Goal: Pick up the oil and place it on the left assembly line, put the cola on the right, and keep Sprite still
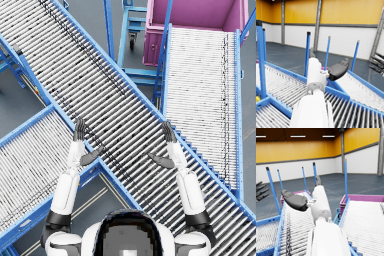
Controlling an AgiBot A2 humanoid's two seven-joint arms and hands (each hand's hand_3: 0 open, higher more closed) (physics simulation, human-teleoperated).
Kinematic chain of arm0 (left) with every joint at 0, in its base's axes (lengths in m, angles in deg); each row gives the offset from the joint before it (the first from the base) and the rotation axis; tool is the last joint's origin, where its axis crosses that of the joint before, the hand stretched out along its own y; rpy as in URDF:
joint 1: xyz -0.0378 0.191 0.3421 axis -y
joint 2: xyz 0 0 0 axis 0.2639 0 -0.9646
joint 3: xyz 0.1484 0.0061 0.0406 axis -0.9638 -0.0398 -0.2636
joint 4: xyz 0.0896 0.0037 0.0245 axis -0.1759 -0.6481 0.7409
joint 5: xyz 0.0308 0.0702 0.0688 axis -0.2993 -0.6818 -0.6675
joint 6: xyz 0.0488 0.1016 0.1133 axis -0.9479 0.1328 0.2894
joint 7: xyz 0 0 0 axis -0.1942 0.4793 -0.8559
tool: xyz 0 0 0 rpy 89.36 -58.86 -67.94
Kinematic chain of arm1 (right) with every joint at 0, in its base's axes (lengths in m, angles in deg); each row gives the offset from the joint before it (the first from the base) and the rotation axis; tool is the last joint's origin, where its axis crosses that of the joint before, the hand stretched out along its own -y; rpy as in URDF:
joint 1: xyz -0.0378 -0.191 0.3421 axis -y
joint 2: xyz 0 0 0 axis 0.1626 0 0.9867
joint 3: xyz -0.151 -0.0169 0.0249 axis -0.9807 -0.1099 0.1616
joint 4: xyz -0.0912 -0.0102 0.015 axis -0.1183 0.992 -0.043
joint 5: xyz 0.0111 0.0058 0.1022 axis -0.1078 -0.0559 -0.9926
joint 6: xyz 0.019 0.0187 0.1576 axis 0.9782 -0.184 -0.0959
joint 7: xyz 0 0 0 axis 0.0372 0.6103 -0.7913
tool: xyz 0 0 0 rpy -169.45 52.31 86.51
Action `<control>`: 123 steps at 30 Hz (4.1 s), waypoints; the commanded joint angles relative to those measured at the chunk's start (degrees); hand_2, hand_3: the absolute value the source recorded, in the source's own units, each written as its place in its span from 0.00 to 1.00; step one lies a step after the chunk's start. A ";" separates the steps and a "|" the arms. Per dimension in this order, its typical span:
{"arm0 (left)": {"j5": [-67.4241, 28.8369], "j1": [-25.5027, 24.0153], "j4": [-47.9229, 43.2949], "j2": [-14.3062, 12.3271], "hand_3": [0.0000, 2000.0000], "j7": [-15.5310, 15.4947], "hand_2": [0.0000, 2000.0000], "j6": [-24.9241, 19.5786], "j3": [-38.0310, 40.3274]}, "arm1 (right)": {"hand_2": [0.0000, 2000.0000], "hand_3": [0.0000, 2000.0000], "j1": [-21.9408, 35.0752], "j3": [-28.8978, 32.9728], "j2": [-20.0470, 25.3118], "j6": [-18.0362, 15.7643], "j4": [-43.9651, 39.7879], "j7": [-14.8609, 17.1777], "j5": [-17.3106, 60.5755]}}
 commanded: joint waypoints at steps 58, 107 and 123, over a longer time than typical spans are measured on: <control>-26.83 11.31 0.48 -6.23 0.00 -5.76 0.00 -5.78 18.98 | 0.00 0.00 6.94 20.28 6.10 5.71 3.89 -5.78 24.28; -26.83 9.77 -1.95 -8.01 0.00 -5.76 0.00 -5.78 18.73 | 0.00 0.00 -2.98 12.99 8.83 5.72 9.83 -5.78 24.28; -26.83 13.04 3.93 -8.60 0.00 -5.76 0.00 -5.78 15.33 | 0.00 0.00 -5.05 1.19 9.75 5.71 -3.86 -5.78 24.29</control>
